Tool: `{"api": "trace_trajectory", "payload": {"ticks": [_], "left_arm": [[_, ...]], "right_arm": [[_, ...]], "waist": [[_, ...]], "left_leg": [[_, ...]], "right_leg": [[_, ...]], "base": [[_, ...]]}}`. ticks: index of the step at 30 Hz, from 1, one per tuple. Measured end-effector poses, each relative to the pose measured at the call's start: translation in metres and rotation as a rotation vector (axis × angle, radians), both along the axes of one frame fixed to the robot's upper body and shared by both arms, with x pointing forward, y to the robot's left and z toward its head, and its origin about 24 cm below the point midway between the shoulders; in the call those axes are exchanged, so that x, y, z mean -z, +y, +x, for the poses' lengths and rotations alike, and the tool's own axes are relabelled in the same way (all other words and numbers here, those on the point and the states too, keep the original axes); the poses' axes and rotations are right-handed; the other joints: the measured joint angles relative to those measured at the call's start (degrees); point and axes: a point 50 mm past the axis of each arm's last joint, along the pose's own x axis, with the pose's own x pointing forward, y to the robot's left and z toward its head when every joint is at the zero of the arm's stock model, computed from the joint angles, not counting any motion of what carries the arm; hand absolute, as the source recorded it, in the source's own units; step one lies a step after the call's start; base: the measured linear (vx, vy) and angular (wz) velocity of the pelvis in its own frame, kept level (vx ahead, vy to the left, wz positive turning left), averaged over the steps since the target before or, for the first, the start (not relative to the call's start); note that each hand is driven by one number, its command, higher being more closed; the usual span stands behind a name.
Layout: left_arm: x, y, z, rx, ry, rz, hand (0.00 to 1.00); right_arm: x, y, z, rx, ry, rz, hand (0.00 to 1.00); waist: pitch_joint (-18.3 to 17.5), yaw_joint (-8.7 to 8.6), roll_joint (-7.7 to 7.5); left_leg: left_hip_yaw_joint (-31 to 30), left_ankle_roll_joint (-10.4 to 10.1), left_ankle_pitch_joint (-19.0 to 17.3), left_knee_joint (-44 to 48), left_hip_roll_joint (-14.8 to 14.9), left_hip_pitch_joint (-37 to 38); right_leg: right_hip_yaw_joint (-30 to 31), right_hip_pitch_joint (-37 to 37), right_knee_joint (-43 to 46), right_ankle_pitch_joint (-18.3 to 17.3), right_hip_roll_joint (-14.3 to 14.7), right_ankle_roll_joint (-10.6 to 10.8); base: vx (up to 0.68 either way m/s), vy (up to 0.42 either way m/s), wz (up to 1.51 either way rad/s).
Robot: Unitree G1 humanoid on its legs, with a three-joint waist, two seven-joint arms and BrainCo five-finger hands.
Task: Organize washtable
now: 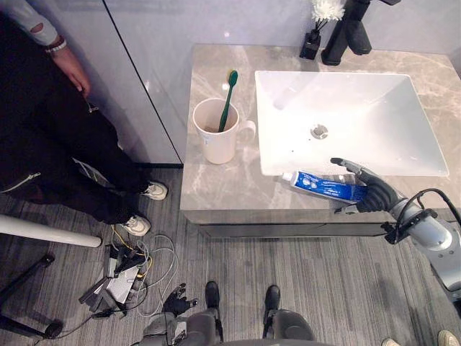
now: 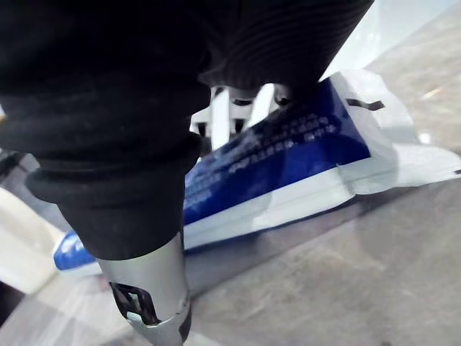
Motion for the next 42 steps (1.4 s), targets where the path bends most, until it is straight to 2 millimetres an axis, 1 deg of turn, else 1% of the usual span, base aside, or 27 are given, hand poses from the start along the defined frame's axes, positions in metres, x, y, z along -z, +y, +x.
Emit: {"api": "trace_trajectory", "payload": {"ticks": [3,5,13,17,19,25,32,35,42], "left_arm": [[-0.002,0.001,0.005,0.008,-0.013,0.004,0.00],[-0.003,0.002,0.008,0.012,-0.018,0.008,0.00],[-0.004,0.003,0.009,0.006,-0.024,0.010,0.00],[-0.004,0.003,0.010,0.009,-0.028,0.011,0.00],[-0.005,0.004,0.010,0.010,-0.032,0.011,0.00],[-0.005,0.005,0.010,0.017,-0.030,0.017,0.00],[-0.004,0.006,0.009,0.029,-0.024,0.029,0.00],[-0.004,0.008,0.008,0.043,-0.018,0.041,0.00],[-0.001,0.008,0.002,0.047,0.011,0.046,0.00]], "right_arm": [[-0.005,-0.001,-0.001,-0.023,0.000,-0.053,1.00],[-0.007,-0.001,-0.001,-0.029,-0.004,-0.059,1.00],[-0.010,-0.003,-0.002,-0.034,-0.005,-0.089,1.00],[-0.013,-0.003,0.000,-0.038,-0.007,-0.105,1.00],[-0.012,-0.005,0.001,-0.030,0.001,-0.109,1.00],[-0.006,-0.006,0.001,-0.019,0.027,-0.115,1.00],[-0.001,-0.007,0.002,-0.009,0.046,-0.148,1.00],[0.004,-0.011,0.001,0.008,0.066,-0.150,1.00],[0.011,-0.011,0.001,0.014,0.087,-0.189,1.00]], "waist": [[1.07,0.29,-0.36],[1.62,0.28,-0.70],[1.92,0.37,-1.11],[1.93,0.76,-1.23],[1.85,1.22,-1.41],[1.67,1.39,-1.89],[0.49,2.01,-2.82],[-0.75,2.71,-3.07],[-3.59,2.93,-3.34]], "left_leg": [[-0.27,0.00,0.00,0.20,0.02,-0.17],[-0.49,-0.01,0.01,0.20,0.04,-0.26],[-0.89,-0.01,0.01,0.20,0.06,-0.38],[-0.87,-0.01,0.02,0.20,0.13,-0.28],[-0.87,-0.01,0.02,0.20,0.20,-0.05],[-1.02,-0.03,0.00,0.16,0.22,0.98],[-1.17,-0.03,0.00,0.16,0.22,1.41],[-1.22,-0.06,-0.02,0.16,0.22,1.40],[-1.44,-0.05,-0.01,0.14,0.09,1.33]], "right_leg": [[-0.25,0.06,0.01,0.00,0.02,0.00],[-0.45,0.05,0.01,-0.01,0.05,0.00],[-0.81,0.12,0.05,-0.01,0.10,-0.01],[-0.74,0.18,0.09,-0.01,0.17,-0.01],[-0.71,0.43,0.09,-0.01,0.22,-0.01],[-0.58,1.52,0.13,-0.01,0.20,-0.01],[-0.59,2.04,0.13,-0.01,0.17,0.00],[-0.58,2.05,0.12,-0.01,0.17,0.00],[-0.66,2.08,0.11,-0.02,0.05,0.02]], "base": [[-0.01,0.001,0.05],[-0.02,-0.002,0.04],[0.00,0.000,0.02],[0.00,0.000,0.00],[0.00,0.000,0.00],[0.00,0.000,0.00],[0.00,0.000,0.00],[0.00,0.000,0.00],[0.00,0.000,0.00]]}}
